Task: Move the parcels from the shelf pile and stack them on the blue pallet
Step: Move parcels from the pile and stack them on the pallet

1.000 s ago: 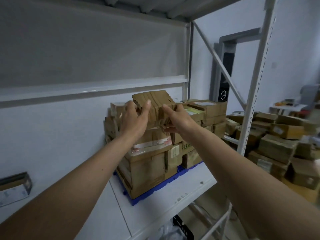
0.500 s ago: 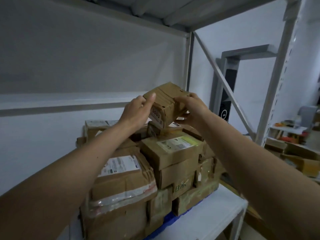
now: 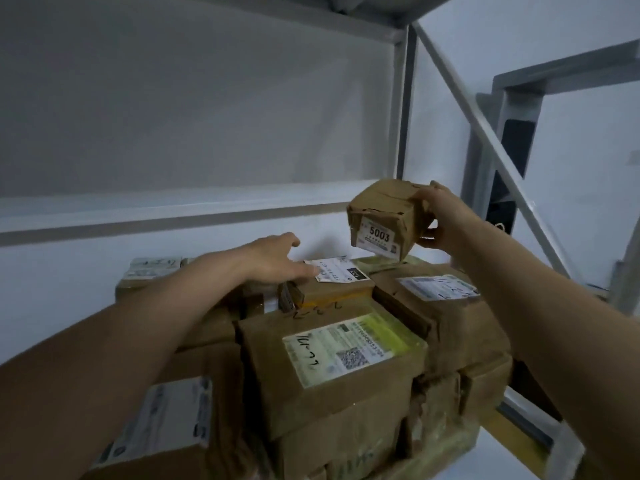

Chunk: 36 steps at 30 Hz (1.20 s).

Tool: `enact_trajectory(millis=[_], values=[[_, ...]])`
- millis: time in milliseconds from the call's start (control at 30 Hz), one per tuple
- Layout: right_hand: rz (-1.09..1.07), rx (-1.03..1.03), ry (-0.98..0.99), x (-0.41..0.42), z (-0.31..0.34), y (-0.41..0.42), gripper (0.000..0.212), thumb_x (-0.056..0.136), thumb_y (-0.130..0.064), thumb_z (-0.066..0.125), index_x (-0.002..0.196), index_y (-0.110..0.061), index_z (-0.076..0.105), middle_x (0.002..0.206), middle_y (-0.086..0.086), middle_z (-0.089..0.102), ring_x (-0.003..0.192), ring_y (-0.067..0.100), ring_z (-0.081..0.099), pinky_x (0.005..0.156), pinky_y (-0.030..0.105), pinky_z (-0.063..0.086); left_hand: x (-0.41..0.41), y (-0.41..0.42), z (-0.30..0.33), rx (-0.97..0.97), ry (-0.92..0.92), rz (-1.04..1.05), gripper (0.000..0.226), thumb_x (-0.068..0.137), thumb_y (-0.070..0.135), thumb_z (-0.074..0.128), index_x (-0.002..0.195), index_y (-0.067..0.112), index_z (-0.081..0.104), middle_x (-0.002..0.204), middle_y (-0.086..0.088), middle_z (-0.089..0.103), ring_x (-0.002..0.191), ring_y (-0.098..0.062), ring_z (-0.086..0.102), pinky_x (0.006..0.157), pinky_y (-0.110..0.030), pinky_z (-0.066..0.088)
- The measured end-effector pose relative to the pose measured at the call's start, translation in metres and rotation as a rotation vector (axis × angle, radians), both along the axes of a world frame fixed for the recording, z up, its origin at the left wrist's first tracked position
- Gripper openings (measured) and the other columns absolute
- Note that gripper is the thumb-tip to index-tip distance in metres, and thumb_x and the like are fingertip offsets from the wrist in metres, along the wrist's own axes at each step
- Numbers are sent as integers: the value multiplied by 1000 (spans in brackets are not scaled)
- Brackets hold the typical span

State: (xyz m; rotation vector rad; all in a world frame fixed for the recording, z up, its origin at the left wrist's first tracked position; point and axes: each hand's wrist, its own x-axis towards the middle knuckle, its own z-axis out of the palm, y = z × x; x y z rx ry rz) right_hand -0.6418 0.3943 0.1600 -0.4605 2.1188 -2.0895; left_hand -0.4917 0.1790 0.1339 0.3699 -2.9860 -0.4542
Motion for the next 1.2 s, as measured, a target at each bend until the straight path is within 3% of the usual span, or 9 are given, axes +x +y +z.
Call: enact_trajectory(millis=[100, 200, 267, 433, 600, 733, 867, 1000, 1200], values=[[43, 43, -79, -34, -4, -10, 18, 88, -26, 50, 103, -15, 52, 101, 12, 56, 84, 27, 61, 74, 38, 54, -15, 1, -1, 5, -57, 49, 85, 83, 58, 59, 149, 20, 21, 156, -2, 25, 139, -22, 31, 107, -33, 30], [122, 86, -130, -63, -11, -21, 14, 87, -28, 51, 87, -15, 51, 84, 9, 57, 78, 26, 62, 85, 41, 54, -31, 6, -3, 13, -96, 106, 91, 78, 58, 65, 150, 23, 21, 156, 0, 24, 140, -21, 27, 108, -32, 28], [170, 118, -139, -79, -14, -27, 15, 87, -30, 51, 86, -14, 51, 80, 8, 57, 75, 26, 62, 88, 43, 53, -41, 10, -4, 5, -119, 131, 93, 76, 57, 69, 150, 25, 22, 156, 3, 24, 140, -20, 27, 109, -33, 27], [253, 216, -109, -110, -20, -36, 17, 86, -31, 48, 81, -15, 51, 67, 5, 57, 60, 22, 59, 61, 29, 52, -53, 16, -1, -1, -109, 173, 86, 74, 53, 73, 146, 35, 29, 153, 6, 29, 138, -16, 28, 107, -33, 27], [347, 273, -137, -126, -30, -45, 17, 86, -32, 49, 81, -16, 50, 56, 1, 58, 57, 21, 59, 62, 29, 50, -63, 26, -3, 55, -114, 210, 70, 78, 47, 69, 140, 41, 37, 148, 5, 35, 130, -16, 37, 94, -27, 30], [416, 279, -145, -126, -38, -55, 16, 87, -31, 49, 78, -18, 51, 56, 1, 59, 57, 21, 59, 66, 32, 50, -75, 43, -9, 23, -134, 203, 87, 66, 63, 74, 141, 39, 36, 144, 9, 38, 122, -13, 40, 97, -30, 35], [464, 289, -142, -128, -41, -60, 19, 90, -31, 48, 76, -18, 51, 56, 0, 59, 54, 20, 58, 66, 31, 49, -85, 51, -13, -44, -160, 216, 93, 63, 55, 80, 142, 33, 35, 140, 6, 43, 121, -17, 44, 95, -31, 40], [496, 348, -118, -130, -39, -59, 21, 93, -31, 49, 77, -18, 50, 59, 1, 59, 55, 20, 58, 61, 31, 51, -87, 52, -7, -107, -173, 226, 96, 63, 51, 79, 144, 28, 32, 130, 6, 46, 105, -14, 46, 84, -26, 41], [542, 415, -83, -123, -39, -64, 20, 97, -26, 44, 80, -16, 50, 62, 3, 55, 54, 20, 58, 52, 29, 50, -85, 49, -3, -63, -310, 280, 95, 65, 42, 78, 144, 31, 27, 108, 11, 47, 94, -12, 53, 74, -25, 47]])
